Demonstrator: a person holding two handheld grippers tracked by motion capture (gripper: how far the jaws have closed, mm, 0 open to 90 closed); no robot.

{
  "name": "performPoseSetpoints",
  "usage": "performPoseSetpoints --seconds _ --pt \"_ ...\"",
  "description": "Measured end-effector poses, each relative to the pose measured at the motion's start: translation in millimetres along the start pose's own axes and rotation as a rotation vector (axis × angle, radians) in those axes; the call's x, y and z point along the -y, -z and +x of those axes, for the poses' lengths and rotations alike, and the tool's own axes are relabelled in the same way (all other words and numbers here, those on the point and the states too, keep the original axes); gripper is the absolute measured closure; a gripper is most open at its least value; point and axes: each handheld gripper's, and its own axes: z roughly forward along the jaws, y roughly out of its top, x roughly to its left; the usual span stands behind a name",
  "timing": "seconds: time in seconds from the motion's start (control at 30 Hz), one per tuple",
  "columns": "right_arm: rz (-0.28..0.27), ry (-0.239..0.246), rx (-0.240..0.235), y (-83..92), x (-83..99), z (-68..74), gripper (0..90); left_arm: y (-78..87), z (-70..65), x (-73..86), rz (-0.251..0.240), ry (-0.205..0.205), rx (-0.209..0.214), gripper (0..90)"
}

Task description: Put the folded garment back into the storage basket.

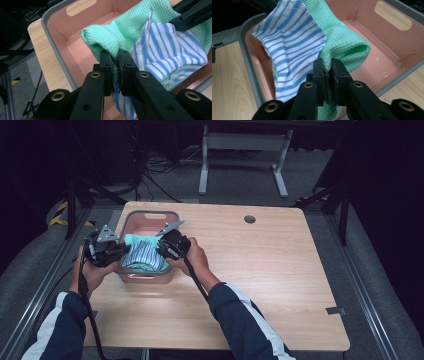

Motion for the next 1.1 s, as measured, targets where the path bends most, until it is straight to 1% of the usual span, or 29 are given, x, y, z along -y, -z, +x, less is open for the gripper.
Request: performPoseSetpoints --seconds 0.03,0.07,0.1,0.13,0.17,0.2,0.27,0.3,0.4,0.47,0.5,0.57,0.63,0.67,0.7,0.77,0.8,0.87,0.93,0.97,1.0,1.03,1.1 --pt "0.002 0.003 0.0 -0.9 0.1 0.1 82.8 -0.9 -0.6 0.4 0.003 0.008 0.002 83.1" --pt "0.005 0.005 0.0 -1.2 0.2 0.2 82.7 -1.7 0.1 0.3 0.007 -0.005 -0.005 83.1" --pt "0.006 0.006 0.0 -1.7 0.4 -0.1 82.5 -3.2 -1.0 1.1 -0.001 0.01 -0.002 82.9" --pt "0.008 0.0 0.002 -2.2 0.6 -0.2 82.3 -3.3 -0.6 0.8 0.009 0.007 -0.005 82.4" --pt "0.011 -0.002 0.002 -2.5 0.9 -0.5 81.7 -4.4 -0.3 0.5 0.006 0.004 -0.016 81.4" --pt "0.014 0.0 0.007 -3.1 1.3 -0.9 81.1 -5.1 -0.8 0.6 0.01 0.012 -0.013 80.4" --pt "0.016 -0.004 0.013 -4.1 2.1 -0.9 77.0 -6.2 -1.4 0.1 0.019 0.012 -0.017 76.5" --pt "0.017 -0.007 0.024 -4.3 2.3 -0.8 75.9 -6.2 -1.7 -0.1 0.018 0.013 -0.023 73.5" --pt "0.014 -0.006 0.032 -2.9 2.5 -1.2 75.1 -4.7 -2.3 -1.0 0.011 0.008 -0.032 70.0" --pt "0.011 -0.01 0.035 -1.8 2.8 -1.1 74.2 -3.3 -2.2 -1.0 0.005 0.002 -0.031 68.2" --pt "0.009 -0.008 0.035 -1.3 3.1 -1.2 73.9 -2.8 -2.6 -0.7 0.001 0.01 -0.029 67.2" --pt "0.01 -0.004 0.035 -0.2 3.9 -1.0 73.1 -1.7 -2.7 -0.5 -0.006 0.011 -0.036 64.3" --pt "0.01 -0.002 0.033 0.8 4.6 -0.6 72.1 0.0 -3.8 -0.5 -0.014 0.016 -0.028 64.1" --pt "0.01 0.004 0.035 1.5 5.2 -0.8 71.7 1.5 -4.1 -0.8 -0.021 0.01 -0.031 63.6" --pt "0.009 0.002 0.034 2.8 5.7 -0.4 70.6 2.3 -5.4 -0.8 -0.03 0.016 -0.029 63.4" --pt "0.003 0.006 0.037 5.4 6.8 -0.8 70.2 4.3 -6.2 -1.0 -0.032 0.006 -0.034 61.7" --pt "-0.001 0.008 0.033 6.8 7.2 -0.9 70.1 4.8 -7.1 -0.8 -0.037 0.013 -0.032 61.5" --pt "-0.005 0.01 0.038 9.9 7.9 -2.0 68.3 6.3 -7.6 -1.0 -0.045 0.01 -0.035 60.4" --pt "-0.015 0.014 0.034 14.6 8.4 -3.9 67.2 7.9 -9.8 -1.2 -0.052 0.022 -0.028 60.1" --pt "-0.017 0.013 0.035 17.0 8.6 -4.3 66.6 8.5 -11.1 -1.7 -0.058 0.012 -0.031 60.0" --pt "-0.021 0.016 0.039 20.0 8.9 -5.4 65.6 8.5 -11.1 -1.7 -0.058 0.012 -0.031 59.6" --pt "-0.023 0.017 0.04 22.4 9.1 -6.3 64.7 10.0 -15.0 -2.9 -0.065 0.009 -0.024 59.1" --pt "-0.026 0.018 0.05 27.2 9.5 -7.3 62.7 11.3 -19.1 -4.2 -0.07 0.014 -0.023 58.5"
